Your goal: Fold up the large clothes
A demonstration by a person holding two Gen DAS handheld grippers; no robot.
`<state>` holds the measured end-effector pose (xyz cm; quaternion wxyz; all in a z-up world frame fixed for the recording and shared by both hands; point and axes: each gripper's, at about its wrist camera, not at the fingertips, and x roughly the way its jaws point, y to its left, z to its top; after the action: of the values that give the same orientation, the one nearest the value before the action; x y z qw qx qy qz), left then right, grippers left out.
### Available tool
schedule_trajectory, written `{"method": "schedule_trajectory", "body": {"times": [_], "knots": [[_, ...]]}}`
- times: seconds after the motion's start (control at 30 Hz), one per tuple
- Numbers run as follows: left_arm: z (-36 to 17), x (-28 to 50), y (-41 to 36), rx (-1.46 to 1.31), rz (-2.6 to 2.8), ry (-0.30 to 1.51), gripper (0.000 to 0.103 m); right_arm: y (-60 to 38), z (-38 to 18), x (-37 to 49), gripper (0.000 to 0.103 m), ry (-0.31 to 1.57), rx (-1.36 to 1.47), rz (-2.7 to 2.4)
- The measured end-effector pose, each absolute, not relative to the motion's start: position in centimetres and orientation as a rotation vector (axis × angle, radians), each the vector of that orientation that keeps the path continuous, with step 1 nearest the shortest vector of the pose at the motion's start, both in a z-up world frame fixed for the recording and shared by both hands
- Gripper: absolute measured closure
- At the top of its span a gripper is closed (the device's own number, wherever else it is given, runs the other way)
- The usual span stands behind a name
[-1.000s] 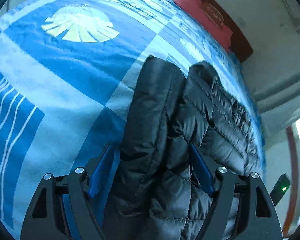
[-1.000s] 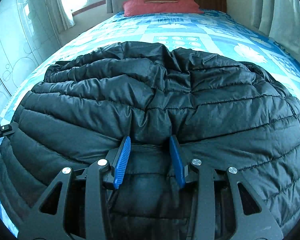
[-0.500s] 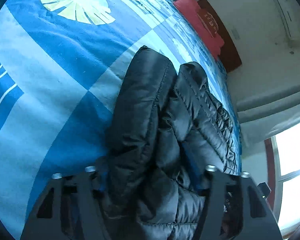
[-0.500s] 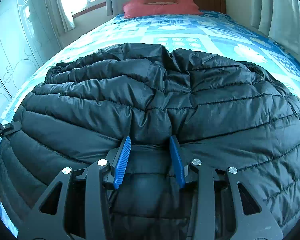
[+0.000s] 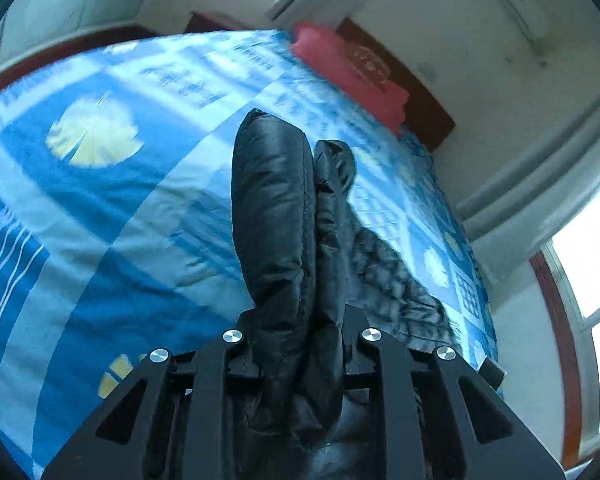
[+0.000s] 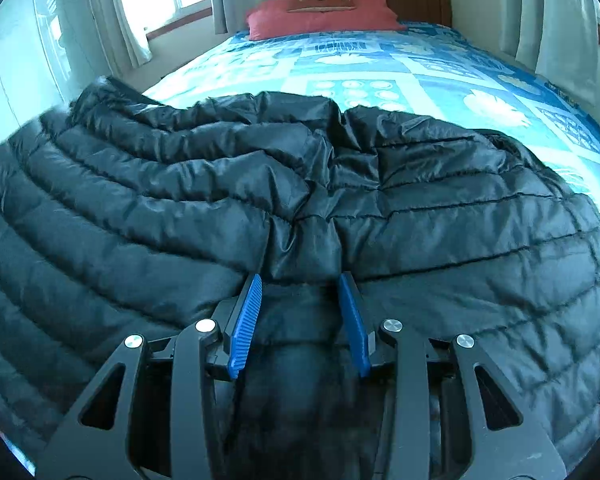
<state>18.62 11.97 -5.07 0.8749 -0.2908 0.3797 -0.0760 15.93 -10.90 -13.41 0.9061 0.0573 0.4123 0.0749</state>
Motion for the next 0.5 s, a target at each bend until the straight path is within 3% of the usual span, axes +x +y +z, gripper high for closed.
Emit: {"method": "schedule_trajectory", "body": {"times": [0.07, 0.3, 0.5], "knots": [[-3.1, 18.4, 9.6, -0.562, -0.176, 0.776, 0.08, -12.6, -12.3, 15.1, 0.056, 0.839, 0.142, 0.153], [1.0, 18.2, -1.0, -0.402, -0.258, 0.737, 0.08, -20.6, -9.6, 11.6, 0.055, 0.805, 0.18, 0.103], [0.7, 19.7, -10.9, -0.319, -0.374, 0.783, 0.08, -27.3, -9.6, 9.1, 0.055, 0.795, 0.218, 0.012]]}}
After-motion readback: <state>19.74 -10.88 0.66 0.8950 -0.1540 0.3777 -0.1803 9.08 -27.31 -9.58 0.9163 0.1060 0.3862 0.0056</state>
